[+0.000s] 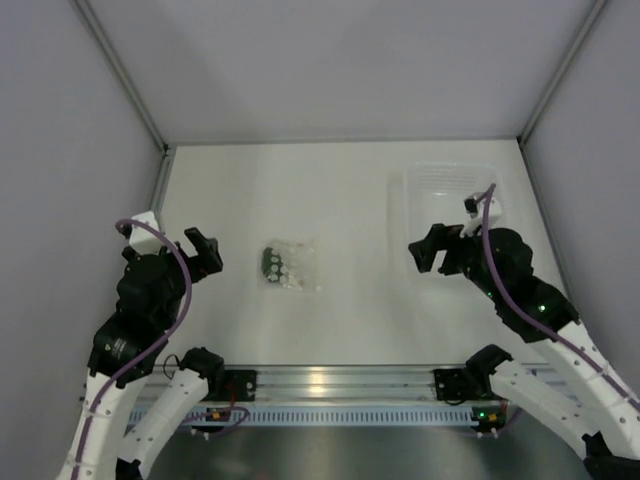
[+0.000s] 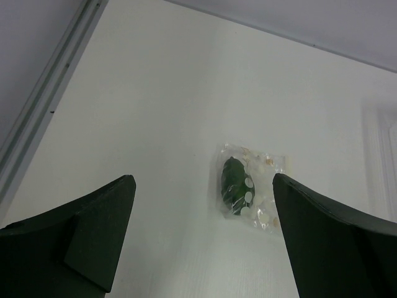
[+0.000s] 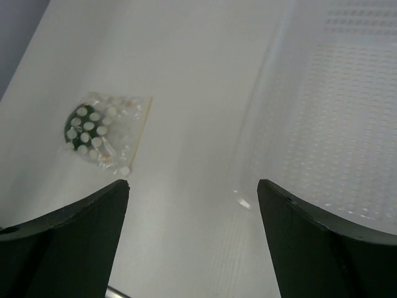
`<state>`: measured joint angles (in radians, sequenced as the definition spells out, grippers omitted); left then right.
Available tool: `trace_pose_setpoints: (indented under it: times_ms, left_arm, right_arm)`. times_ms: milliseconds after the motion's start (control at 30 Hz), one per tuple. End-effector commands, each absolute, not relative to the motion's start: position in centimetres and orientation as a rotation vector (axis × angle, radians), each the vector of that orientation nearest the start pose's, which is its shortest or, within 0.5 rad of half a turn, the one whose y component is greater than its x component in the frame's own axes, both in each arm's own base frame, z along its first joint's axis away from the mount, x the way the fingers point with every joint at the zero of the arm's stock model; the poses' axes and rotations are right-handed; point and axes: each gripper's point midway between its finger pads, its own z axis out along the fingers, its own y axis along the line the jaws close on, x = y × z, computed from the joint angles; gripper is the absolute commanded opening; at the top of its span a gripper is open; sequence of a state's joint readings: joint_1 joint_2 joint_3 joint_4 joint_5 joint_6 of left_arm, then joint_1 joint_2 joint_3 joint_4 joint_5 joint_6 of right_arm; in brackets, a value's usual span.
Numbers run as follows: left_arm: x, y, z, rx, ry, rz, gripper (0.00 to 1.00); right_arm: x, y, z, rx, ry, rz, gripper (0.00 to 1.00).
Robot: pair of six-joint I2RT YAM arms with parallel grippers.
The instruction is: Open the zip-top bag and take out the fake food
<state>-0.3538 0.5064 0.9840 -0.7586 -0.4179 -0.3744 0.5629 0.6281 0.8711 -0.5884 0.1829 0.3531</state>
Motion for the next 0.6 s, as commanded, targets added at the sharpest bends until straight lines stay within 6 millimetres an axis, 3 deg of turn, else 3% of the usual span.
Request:
trace_pose_setpoints:
  times_ms: [0,100,200,233,333,433,567]
  left_arm:
    - [21.2,-2.1,30.0,-0.324,1.786,-0.165,0.99]
    - [21.6,-2.5,28.9,-0.316,1.825,-0.164,0.99]
    - [21.9,-3.1,27.5,-0.305,1.868,-0.176,0.99]
    - [22.0,-3.2,26.8,-0.309,1.887,-0.178,0.99]
    - [22.1,-4.3,26.1,-0.303,1.918,-0.233,0.99]
    - [22.2,-6.6,25.4,-0.365,1.968,-0.392,0.99]
    - [22.4,-9.5,22.2,-0.458,2.1,-0.545,0.99]
  right_arm:
    - [22.2,19.1,26.7,-0.191,1.917,0.82,0.84]
    - [23.6,22.2,25.0,-0.169,1.968,0.948,0.77]
    - [25.0,24.5,23.4,-0.146,2.015,0.943,0.75]
    - [24.8,26.3,22.5,-0.179,2.045,0.949,0.75]
    - [24.3,29.3,20.8,-0.247,2.091,0.927,0.76]
    - [24.0,30.4,19.2,-0.244,2.118,0.906,0.77]
    - [24.5,29.9,18.0,-0.184,2.141,0.864,0.8]
